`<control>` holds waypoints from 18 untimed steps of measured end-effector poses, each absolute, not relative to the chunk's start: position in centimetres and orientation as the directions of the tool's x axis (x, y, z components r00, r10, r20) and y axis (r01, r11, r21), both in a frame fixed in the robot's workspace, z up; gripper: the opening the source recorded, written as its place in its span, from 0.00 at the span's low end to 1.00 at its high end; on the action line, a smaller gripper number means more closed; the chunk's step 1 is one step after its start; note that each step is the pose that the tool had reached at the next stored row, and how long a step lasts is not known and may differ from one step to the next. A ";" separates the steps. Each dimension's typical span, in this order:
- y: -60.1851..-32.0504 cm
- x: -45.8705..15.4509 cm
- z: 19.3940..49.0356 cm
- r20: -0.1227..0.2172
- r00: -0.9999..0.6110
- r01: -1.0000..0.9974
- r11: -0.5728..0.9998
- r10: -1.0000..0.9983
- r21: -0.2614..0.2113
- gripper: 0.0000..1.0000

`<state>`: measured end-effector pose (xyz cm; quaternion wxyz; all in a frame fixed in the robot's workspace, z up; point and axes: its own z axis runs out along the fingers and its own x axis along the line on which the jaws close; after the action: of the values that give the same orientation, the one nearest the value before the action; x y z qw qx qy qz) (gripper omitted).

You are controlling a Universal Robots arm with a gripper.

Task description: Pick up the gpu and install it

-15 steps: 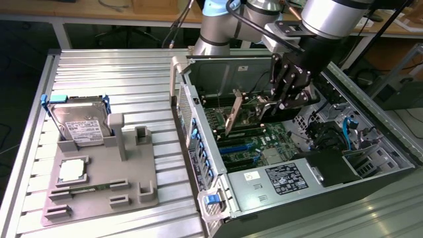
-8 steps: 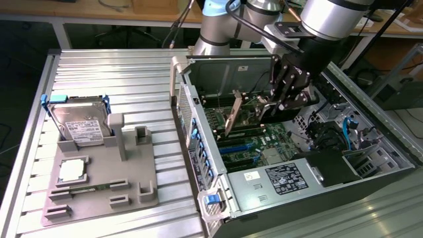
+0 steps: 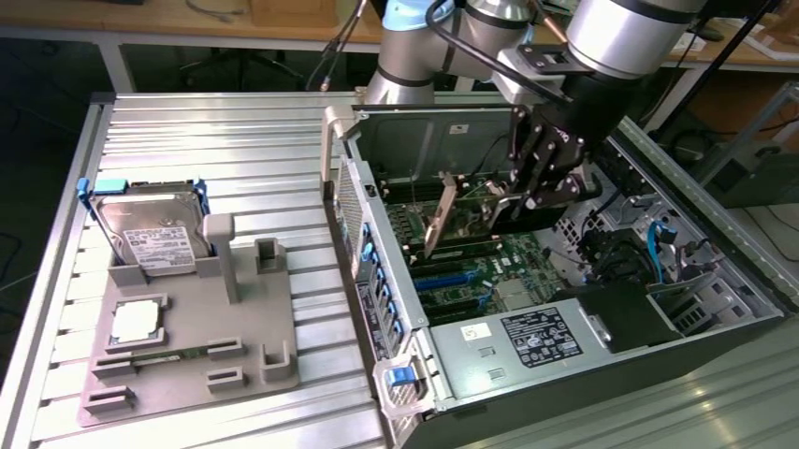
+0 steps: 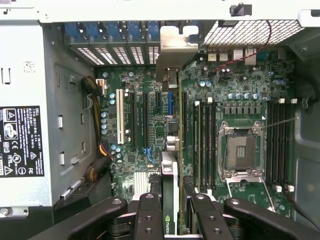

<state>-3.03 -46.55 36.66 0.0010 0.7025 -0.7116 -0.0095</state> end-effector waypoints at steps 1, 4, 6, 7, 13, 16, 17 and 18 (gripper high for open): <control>-46.5 -3.0 36.6 -0.012 -0.013 -1.000 0.013 -1.000 0.015 0.27; -46.6 -3.0 36.5 -0.012 -0.013 -1.000 0.013 -1.000 0.015 0.27; -46.5 -3.0 36.5 -0.012 -0.013 -1.000 0.013 -1.000 0.015 0.27; -46.6 -3.0 36.4 -0.012 -0.013 -1.000 0.013 -1.000 0.015 0.27; -46.5 -3.0 36.3 -0.012 -0.013 -1.000 0.013 -1.000 0.015 0.27; -46.5 -3.0 36.2 -0.012 -0.013 -1.000 0.013 -1.000 0.015 0.27; -46.5 -3.0 36.2 -0.012 -0.013 -1.000 0.013 -1.000 0.015 0.27; -46.5 -3.0 36.1 -0.012 -0.013 -1.000 0.013 -1.000 0.015 0.27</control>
<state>-3.03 -46.55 36.14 0.0011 0.7025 -0.7116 -0.0095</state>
